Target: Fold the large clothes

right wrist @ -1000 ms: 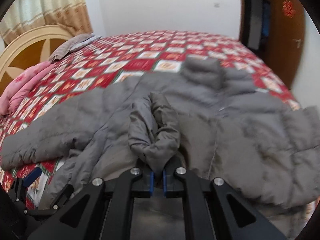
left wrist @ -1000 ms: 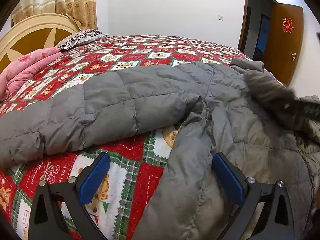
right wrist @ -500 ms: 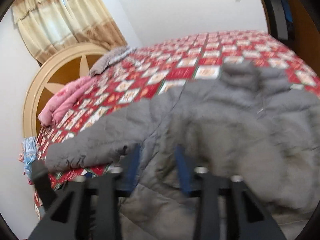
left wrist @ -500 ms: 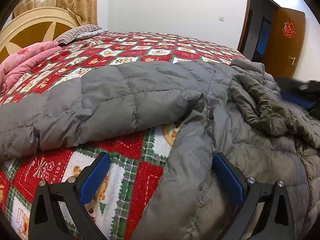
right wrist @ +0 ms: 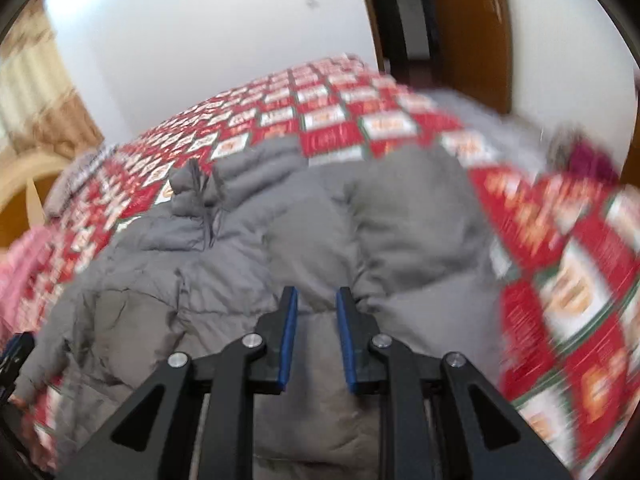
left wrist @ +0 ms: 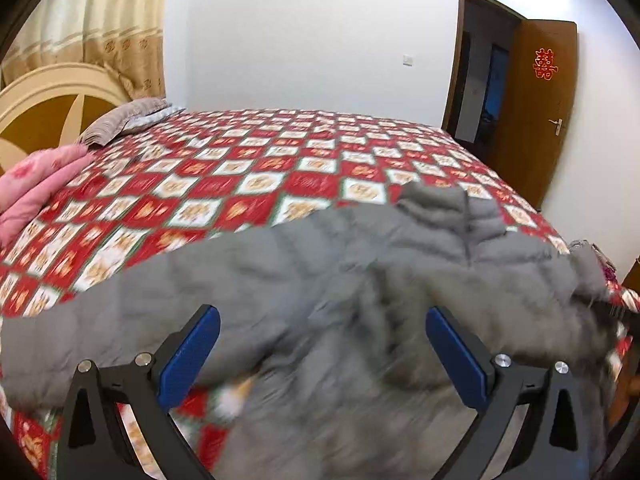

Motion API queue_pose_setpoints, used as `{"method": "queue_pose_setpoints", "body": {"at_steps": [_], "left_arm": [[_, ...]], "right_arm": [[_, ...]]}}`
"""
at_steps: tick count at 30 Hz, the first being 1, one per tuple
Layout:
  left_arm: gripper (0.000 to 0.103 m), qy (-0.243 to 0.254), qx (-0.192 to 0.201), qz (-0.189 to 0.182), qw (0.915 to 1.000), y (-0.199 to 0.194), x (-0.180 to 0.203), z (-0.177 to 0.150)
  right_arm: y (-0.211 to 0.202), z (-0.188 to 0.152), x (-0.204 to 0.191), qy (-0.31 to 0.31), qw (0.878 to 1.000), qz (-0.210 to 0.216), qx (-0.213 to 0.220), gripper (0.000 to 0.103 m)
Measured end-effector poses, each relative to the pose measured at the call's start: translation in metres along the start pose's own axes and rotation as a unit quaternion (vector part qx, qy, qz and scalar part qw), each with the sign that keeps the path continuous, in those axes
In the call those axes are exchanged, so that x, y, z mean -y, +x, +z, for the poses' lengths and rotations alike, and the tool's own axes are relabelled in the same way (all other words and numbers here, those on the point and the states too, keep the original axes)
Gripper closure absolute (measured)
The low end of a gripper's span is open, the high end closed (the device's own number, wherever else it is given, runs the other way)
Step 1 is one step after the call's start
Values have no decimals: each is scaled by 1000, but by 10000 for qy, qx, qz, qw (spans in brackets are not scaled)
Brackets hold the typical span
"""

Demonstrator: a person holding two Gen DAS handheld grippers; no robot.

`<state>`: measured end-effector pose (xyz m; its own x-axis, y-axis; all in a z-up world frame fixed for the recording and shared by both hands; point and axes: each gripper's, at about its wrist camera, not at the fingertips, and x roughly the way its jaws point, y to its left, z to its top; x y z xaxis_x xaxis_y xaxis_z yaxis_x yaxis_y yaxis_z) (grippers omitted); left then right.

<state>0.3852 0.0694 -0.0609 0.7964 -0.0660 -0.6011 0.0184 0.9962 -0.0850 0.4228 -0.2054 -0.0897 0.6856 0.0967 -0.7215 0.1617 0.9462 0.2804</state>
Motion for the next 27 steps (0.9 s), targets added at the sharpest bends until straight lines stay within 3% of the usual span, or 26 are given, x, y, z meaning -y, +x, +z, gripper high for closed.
{"method": "queue_pose_setpoints", "body": {"at_steps": [2, 5, 9, 11, 15, 18, 20, 23, 25, 27], "left_arm": [[1, 116, -72, 75, 9999, 17, 22, 7], [1, 302, -299, 321, 9986, 45, 42, 8], [1, 482, -513, 1024, 9922, 86, 34, -4], [1, 397, -694, 1171, 9899, 104, 21, -12], [1, -87, -925, 782, 9926, 114, 5, -14], [1, 8, -948, 774, 9925, 117, 9, -15], [1, 54, -962, 798, 9921, 119, 13, -15], [1, 69, -1033, 797, 9914, 123, 13, -17], [1, 125, -1099, 793, 9907, 126, 16, -19], [1, 165, -1123, 828, 9901, 129, 18, -20]], "right_arm": [[15, -8, -2, 340, 9987, 337, -198, 80], [30, -20, -15, 357, 9981, 405, -304, 80], [36, -25, -21, 168, 9991, 313, -221, 80], [33, -20, -16, 134, 9989, 357, -256, 83], [1, -2, 1, 184, 9990, 178, 373, 80], [-1, 15, -1, -47, 9988, -54, 493, 79], [13, 27, 0, -246, 9970, -609, 399, 81], [43, 26, 24, -48, 9936, -1126, -30, 85], [55, 19, 42, 115, 9947, -1011, -147, 90], [57, 15, 51, 190, 9962, -849, 24, 93]]}}
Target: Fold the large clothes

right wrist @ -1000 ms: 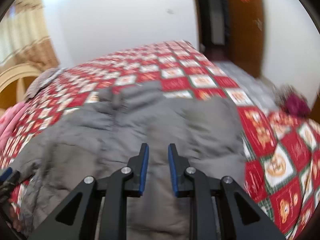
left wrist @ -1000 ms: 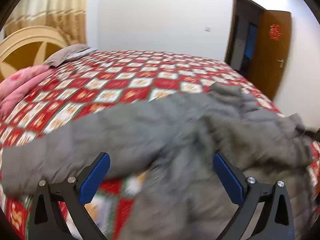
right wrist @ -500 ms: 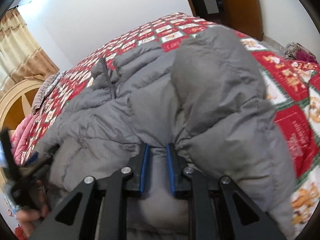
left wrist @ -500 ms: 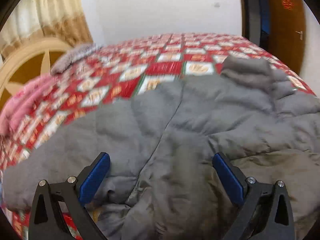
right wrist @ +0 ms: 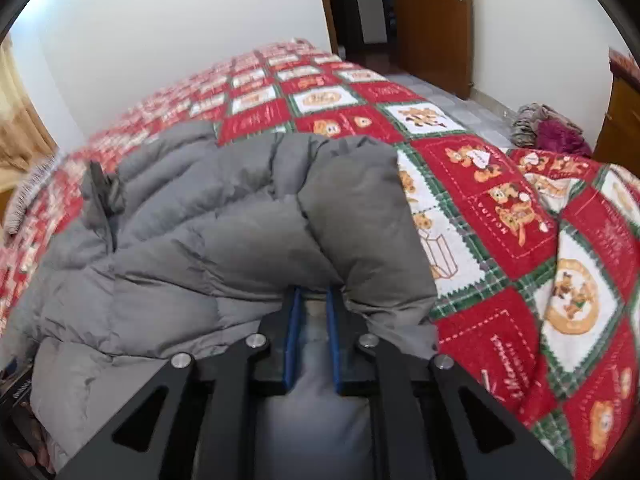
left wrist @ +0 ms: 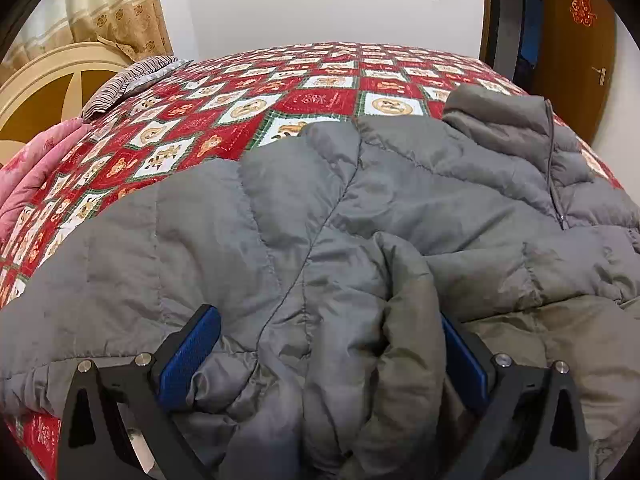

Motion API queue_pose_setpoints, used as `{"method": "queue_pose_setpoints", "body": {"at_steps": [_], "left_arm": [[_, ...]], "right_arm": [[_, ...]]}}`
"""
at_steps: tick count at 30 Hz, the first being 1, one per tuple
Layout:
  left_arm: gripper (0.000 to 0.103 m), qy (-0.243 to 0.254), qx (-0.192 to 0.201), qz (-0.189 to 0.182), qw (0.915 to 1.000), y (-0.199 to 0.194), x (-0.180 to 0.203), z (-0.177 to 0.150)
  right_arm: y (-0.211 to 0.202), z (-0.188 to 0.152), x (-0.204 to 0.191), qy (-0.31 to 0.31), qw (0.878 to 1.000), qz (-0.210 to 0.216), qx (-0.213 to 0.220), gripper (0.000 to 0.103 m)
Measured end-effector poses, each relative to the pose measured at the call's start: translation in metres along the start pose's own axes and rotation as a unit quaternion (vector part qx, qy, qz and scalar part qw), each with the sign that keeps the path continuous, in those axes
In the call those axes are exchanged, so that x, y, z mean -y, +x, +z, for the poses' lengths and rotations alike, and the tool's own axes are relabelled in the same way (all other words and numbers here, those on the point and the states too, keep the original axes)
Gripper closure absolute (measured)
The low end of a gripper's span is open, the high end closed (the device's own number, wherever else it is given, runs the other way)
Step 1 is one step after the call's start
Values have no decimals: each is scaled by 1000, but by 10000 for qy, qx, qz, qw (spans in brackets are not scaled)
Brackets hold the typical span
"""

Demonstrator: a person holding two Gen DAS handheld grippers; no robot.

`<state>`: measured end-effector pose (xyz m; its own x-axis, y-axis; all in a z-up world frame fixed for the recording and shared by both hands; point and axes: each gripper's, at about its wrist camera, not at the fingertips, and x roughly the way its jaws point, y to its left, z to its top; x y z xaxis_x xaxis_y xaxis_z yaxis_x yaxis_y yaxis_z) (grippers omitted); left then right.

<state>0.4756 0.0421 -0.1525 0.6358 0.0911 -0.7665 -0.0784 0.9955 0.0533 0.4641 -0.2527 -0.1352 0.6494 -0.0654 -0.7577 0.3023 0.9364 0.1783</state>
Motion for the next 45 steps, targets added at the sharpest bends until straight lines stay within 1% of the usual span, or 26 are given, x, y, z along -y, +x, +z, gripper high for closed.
{"method": "queue_pose_setpoints", "body": {"at_steps": [2, 3, 5, 6, 8, 10, 12, 15, 16, 18, 19, 23, 25, 29, 31, 33, 34, 35, 36, 37, 38, 40, 41, 42, 44, 45], "left_arm": [[1, 40, -7, 75, 10000, 2, 3, 0], [1, 67, 0, 115, 9999, 2, 4, 0], [1, 102, 24, 170, 9998, 1, 5, 0], [1, 89, 25, 157, 9998, 1, 4, 0], [1, 42, 24, 101, 9999, 1, 3, -1], [1, -37, 8, 28, 10000, 1, 1, -1], [1, -42, 1, 39, 10000, 0, 1, -1], [1, -53, 7, 68, 10000, -1, 1, -2], [1, -54, 7, 65, 10000, -1, 0, -2], [1, -65, -3, 26, 10000, -1, -1, -1], [1, -78, -3, 8, 10000, 0, -1, -2], [1, -122, -13, -110, 9999, -2, -6, -1], [1, -151, 9, -189, 9997, -17, -17, 1], [1, -819, 482, -430, 9945, -72, -76, -8], [1, -1182, 597, -284, 9908, -91, -111, -17], [1, -1834, 651, 175, 9807, -112, -171, -37], [1, -2049, 663, 364, 9759, -117, -189, -43], [1, -2477, 716, 779, 9630, -127, -225, -58], [1, -2781, 734, 1079, 9516, -134, -249, -69], [1, -2959, 738, 1240, 9443, -138, -264, -76], [1, -3267, 734, 1466, 9308, -144, -292, -88], [1, -3614, 641, 1749, 9136, -150, -325, -104], [1, -3723, 597, 1826, 9080, -151, -333, -109], [1, -3915, 538, 1872, 8993, -152, -345, -117], [1, -4279, 477, 1736, 8857, -150, -360, -132], [1, -4406, 440, 1642, 8815, -147, -363, -136]], "right_arm": [[4, 1, 8, 110, 9999, 96, 11, 98], [6, 3, 15, 262, 9995, 179, 3, 102], [6, 5, 21, 390, 9988, 284, -15, 103], [4, 5, 19, 329, 9991, 251, -16, 103], [-17, 4, 5, -58, 9997, -170, 192, 103], [-52, -6, -7, -300, 9967, -176, 736, 90], [-73, -16, -20, -482, 9952, -42, 855, 90], [-73, -32, -36, -740, 9956, 135, 560, 90], [-68, -37, -37, -803, 9957, 99, 462, 90], [-41, -51, -38, -926, 9957, -43, 6, 92], [-34, -57, -35, -896, 9960, 38, -58, 92], [-33, -56, -29, -776, 9969, 117, 51, 93], [-35, -57, -25, -739, 9971, 163, 90, 93], [-37, -57, -24, -726, 9971, 177, 116, 93], [-43, -61, -28, -731, 9971, 157, 158, 93], [-46, -62, -27, -701, 9972, 195, 186, 92], [-46, -62, -26, -680, 9973, 219, 194, 91], [-46, -62, -25, -645, 9974, 263, 206, 91], [-47, -63, -24, -624, 9974, 289, 209, 91], [-47, -63, -23, -608, 9974, 311, 208, 90], [-47, -63, -23, -604, 9974, 321, 210, 90], [-48, -63, -25, -629, 9972, 331, 220, 85], [-49, -63, -26, -667, 9969, 343, 224, 83], [-49, -63, -29, -710, 9967, 333, 222, 80], [-51, -62, -34, -825, 9960, 275, 218, 75], [-54, -62, -36, -853, 9957, 259, 248, 67]]}}
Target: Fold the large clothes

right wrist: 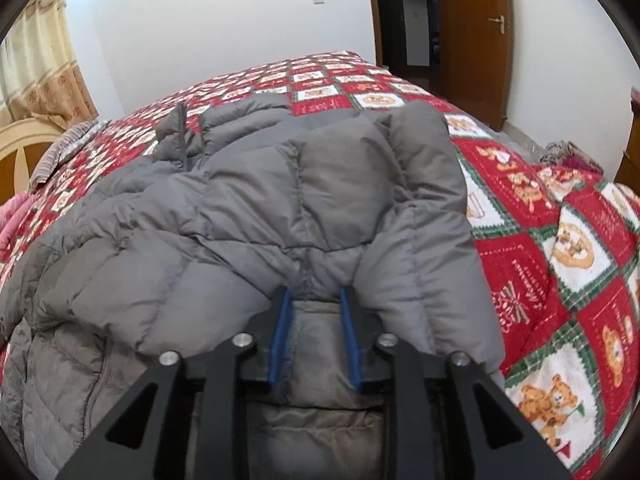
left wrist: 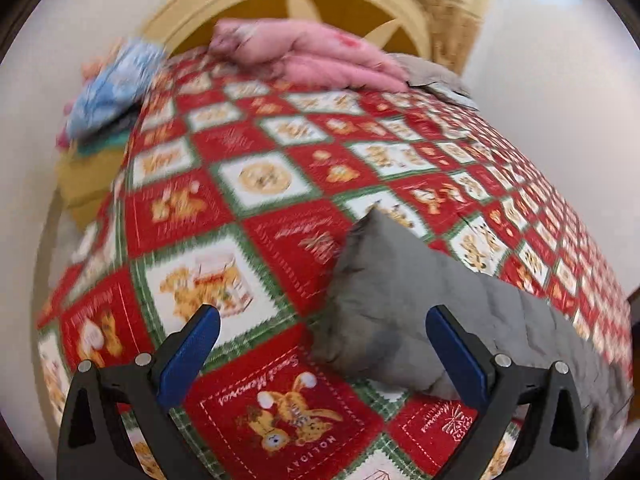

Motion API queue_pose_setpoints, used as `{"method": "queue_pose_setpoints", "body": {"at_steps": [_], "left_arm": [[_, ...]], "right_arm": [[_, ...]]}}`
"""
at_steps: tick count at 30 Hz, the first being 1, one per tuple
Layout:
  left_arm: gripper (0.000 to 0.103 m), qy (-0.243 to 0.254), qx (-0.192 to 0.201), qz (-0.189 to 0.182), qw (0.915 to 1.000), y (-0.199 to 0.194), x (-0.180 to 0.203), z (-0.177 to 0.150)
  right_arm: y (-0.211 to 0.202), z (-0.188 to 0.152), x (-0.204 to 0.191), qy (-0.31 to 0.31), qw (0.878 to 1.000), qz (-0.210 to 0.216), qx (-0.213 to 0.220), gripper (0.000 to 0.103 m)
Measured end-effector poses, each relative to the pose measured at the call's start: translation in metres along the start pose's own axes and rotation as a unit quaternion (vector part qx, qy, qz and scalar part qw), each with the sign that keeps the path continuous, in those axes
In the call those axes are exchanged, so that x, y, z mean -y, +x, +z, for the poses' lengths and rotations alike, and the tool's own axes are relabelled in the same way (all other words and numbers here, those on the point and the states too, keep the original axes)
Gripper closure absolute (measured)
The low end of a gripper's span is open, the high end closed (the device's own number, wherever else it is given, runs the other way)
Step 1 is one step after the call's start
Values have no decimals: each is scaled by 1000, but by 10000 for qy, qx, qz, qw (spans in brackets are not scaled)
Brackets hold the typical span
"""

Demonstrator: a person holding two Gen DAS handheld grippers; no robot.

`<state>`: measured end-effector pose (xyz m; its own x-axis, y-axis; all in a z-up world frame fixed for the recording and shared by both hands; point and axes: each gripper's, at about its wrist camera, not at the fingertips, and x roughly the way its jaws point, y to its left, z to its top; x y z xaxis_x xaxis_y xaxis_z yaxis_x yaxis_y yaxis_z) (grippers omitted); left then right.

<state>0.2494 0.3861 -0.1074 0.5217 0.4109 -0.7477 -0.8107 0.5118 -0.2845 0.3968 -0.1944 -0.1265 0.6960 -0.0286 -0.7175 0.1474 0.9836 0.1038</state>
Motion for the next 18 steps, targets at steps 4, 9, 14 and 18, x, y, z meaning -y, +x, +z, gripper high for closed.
{"method": "queue_pose_setpoints", "body": {"at_steps": [4, 9, 14, 18], "left_arm": [[1, -201, -479, -97, 9986, 23, 1, -11], [1, 292, -327, 129, 9990, 31, 29, -20], [49, 187, -51, -172, 9997, 31, 34, -23], [70, 92, -73, -452, 9989, 29, 43, -19]], "right_arm": [[-31, -1, -8, 35, 9993, 65, 372, 35], [-72, -9, -30, -398, 9971, 116, 630, 35], [-98, -22, -41, -563, 9954, 214, 738, 35], [-108, -30, -39, -430, 9957, 260, 783, 35]]}}
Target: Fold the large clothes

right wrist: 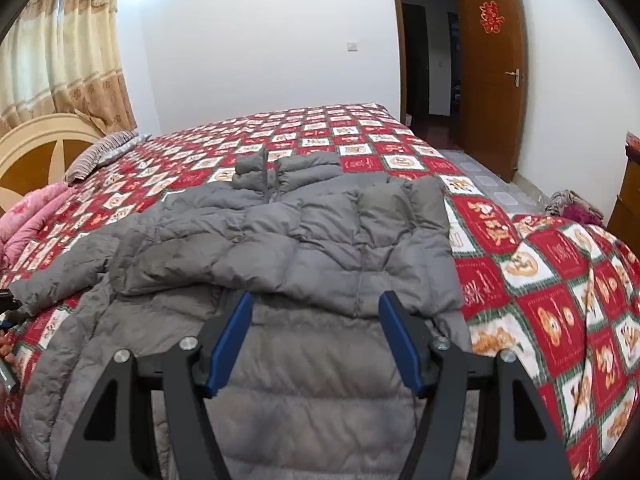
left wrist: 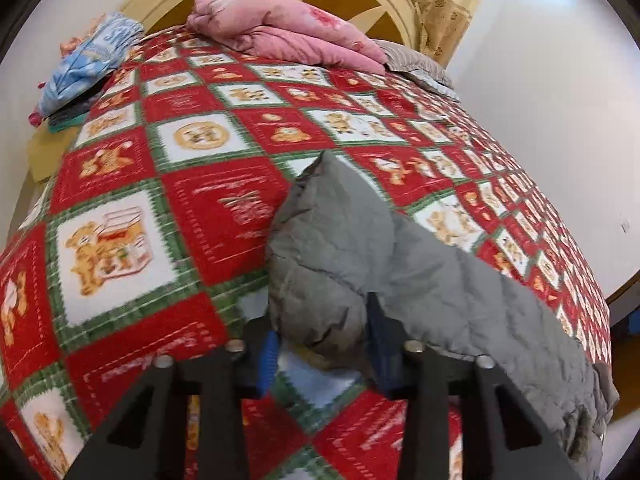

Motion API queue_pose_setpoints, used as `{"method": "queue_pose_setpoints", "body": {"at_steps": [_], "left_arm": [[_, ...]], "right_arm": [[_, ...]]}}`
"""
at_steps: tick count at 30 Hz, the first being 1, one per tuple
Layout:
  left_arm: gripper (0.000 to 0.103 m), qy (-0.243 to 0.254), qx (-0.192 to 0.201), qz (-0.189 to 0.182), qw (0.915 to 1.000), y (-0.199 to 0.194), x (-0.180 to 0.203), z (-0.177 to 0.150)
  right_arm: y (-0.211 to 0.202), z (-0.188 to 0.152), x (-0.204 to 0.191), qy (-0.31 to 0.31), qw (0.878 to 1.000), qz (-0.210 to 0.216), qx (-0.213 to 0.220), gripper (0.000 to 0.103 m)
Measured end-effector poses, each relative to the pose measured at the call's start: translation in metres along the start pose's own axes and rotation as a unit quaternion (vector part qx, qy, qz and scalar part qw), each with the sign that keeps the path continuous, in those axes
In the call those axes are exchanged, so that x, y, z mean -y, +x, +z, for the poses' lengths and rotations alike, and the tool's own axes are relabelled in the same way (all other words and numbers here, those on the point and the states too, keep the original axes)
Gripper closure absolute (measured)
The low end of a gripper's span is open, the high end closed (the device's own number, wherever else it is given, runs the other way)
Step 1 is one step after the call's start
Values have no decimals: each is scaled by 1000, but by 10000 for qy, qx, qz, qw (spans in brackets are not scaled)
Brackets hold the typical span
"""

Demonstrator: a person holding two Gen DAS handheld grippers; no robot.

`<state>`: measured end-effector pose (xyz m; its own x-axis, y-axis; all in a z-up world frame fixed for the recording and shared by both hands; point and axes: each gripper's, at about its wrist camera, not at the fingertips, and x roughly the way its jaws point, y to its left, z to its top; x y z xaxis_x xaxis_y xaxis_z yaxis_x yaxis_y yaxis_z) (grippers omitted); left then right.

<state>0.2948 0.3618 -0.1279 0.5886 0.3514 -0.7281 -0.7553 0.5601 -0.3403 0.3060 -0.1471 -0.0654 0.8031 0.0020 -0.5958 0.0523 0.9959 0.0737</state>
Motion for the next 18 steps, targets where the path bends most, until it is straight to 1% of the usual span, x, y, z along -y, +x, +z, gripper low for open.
{"method": "queue_pose_setpoints", "body": {"at_steps": [3, 5, 6, 7, 9, 10, 11, 12, 13, 14, 16, 18], "left_arm": [[77, 443, 332, -88, 9984, -21, 35, 6], [78, 848, 635, -240, 9941, -42, 63, 5], [78, 1223, 868, -433, 9877, -62, 90, 1], [78, 1408, 980, -558, 9836, -72, 103, -2], [78, 2069, 1333, -1053, 9635, -111, 152, -21], [78, 2253, 1428, -1195, 9563, -121, 166, -29], [78, 2529, 1541, -1447, 9441, -136, 186, -41], [78, 2870, 1625, -1765, 9274, -153, 211, -59], [78, 3096, 1680, -1949, 9154, -163, 226, -73], [79, 3338, 1743, -2137, 9014, -175, 243, -90], [79, 3812, 1781, -2660, 8673, -197, 279, -134], [79, 4135, 1682, -3021, 8423, -210, 304, -174]], "right_arm": [[-6, -2, 6, 92, 10000, 23, 13, 35], [-10, -1, 13, 210, 9998, 7, 50, 35], [-12, 0, 18, 276, 9996, -25, 82, 35], [-14, 0, 21, 318, 9994, -65, 106, 35], [-16, 1, 32, 476, 9986, -187, 137, 35], [-16, 1, 38, 555, 9982, -200, 132, 35], [-16, 1, 43, 633, 9977, -213, 120, 35], [-16, 1, 50, 739, 9969, -232, 106, 35], [-16, 1, 55, 801, 9965, -238, 97, 35], [-17, 1, 62, 908, 9955, -241, 91, 35], [-19, -1, 73, 1037, 9942, -281, 97, 35], [-21, -2, 84, 1155, 9927, -325, 86, 35]]}}
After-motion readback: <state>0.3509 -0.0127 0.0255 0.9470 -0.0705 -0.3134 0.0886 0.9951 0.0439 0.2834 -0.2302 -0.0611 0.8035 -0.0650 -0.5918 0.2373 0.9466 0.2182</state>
